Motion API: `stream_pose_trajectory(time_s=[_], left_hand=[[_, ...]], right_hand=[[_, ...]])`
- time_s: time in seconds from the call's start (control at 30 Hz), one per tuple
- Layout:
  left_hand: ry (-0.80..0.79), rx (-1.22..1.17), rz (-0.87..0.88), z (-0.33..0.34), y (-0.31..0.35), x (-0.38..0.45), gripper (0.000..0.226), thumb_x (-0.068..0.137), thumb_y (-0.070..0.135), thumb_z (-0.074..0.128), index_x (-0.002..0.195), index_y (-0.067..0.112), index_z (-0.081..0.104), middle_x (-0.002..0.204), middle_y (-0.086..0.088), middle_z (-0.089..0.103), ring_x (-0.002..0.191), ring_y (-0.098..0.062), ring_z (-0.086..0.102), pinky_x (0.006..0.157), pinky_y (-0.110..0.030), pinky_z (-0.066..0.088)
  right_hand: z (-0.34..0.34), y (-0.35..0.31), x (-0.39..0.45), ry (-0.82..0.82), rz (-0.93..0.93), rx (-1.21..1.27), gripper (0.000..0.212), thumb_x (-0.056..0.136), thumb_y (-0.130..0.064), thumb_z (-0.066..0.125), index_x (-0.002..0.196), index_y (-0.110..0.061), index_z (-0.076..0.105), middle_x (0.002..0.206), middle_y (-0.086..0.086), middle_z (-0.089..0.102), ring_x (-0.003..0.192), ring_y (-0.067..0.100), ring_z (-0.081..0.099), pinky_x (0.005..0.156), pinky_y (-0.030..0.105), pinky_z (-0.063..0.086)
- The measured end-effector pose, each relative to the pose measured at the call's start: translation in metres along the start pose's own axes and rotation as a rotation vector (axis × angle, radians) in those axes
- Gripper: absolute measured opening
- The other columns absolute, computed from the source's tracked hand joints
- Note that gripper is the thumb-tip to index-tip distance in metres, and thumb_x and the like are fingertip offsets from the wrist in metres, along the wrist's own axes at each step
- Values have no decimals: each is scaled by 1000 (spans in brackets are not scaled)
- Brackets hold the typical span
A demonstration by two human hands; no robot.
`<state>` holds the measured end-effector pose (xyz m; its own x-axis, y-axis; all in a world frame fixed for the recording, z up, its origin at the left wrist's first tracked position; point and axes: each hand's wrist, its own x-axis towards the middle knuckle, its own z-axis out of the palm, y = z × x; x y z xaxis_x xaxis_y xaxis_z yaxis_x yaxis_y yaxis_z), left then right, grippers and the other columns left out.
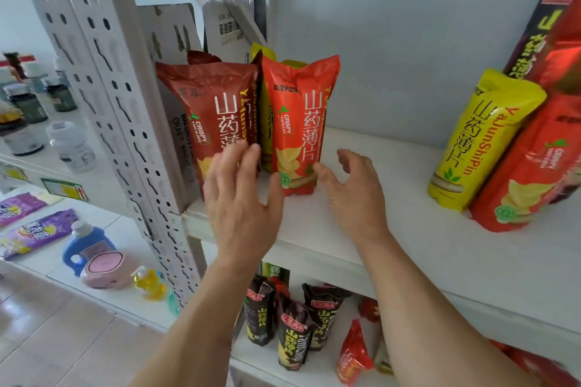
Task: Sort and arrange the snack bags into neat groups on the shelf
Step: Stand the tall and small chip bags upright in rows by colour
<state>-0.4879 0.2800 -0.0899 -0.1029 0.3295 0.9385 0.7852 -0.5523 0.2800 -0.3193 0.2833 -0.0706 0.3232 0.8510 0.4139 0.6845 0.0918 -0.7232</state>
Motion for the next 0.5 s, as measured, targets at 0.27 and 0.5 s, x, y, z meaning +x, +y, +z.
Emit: stream_pose_trajectory(time_s=[0.27,0.5], left_hand=[[-294,-124,222,48,72,-8,23,93,20,62,106,5,73,109,-10,70,96,-29,65,79,-41,54],[-652,-414,-218,95,147,-3,45,97,35,60,137,15,56,143,-2,52,130,-19,50,101,-35,45]], right_hand=[[-86,34,-14,99,-242,-461,27,96,-36,57,110,-17,70,109,3,66,103,26,60,76,35,48],[-175,83,-27,568,-131,-251,39,89,-36,67,119,-12,60,116,9,58,108,24,53,80,26,41]])
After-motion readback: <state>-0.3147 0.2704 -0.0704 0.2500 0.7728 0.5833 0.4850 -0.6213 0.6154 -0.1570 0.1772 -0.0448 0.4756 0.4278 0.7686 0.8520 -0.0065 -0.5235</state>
